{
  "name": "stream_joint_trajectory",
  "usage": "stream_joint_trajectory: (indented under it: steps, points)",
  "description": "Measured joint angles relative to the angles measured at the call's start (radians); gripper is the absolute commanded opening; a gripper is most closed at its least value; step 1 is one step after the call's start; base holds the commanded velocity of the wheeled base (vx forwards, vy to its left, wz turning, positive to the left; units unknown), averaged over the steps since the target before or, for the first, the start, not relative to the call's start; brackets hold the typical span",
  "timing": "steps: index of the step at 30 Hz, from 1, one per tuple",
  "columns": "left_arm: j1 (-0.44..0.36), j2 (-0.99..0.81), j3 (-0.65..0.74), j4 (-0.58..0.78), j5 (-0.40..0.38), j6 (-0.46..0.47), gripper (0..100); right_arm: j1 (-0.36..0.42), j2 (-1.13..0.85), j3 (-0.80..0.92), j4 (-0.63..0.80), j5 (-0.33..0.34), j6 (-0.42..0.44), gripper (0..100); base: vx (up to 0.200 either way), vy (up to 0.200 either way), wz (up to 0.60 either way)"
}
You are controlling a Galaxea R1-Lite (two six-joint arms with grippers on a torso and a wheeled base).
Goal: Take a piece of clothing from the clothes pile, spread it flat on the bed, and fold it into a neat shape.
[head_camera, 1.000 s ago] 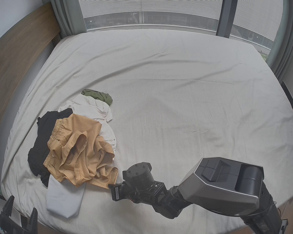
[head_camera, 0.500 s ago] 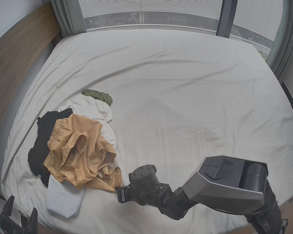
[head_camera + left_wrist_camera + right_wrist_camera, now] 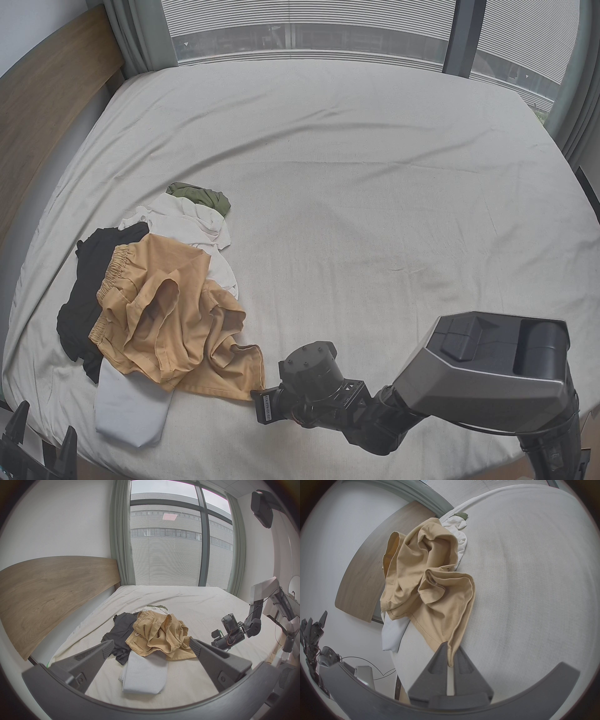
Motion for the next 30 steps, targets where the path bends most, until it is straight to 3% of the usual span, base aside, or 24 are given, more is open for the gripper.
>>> stream_joint_trajectory:
  steps: [18, 30]
  points:
    - [0.000, 0.000, 0.000, 0.000, 0.000, 0.000, 100, -0.056, -0.147, 0.190, -0.013, -0.014, -0.005, 0, 0.000, 0.000, 0.00]
    - [0.000, 0.000, 0.000, 0.000, -0.001, 0.001, 100, -0.100, -0.191, 0.366, -0.197, -0.030, -0.031, 0, 0.000, 0.000, 0.00]
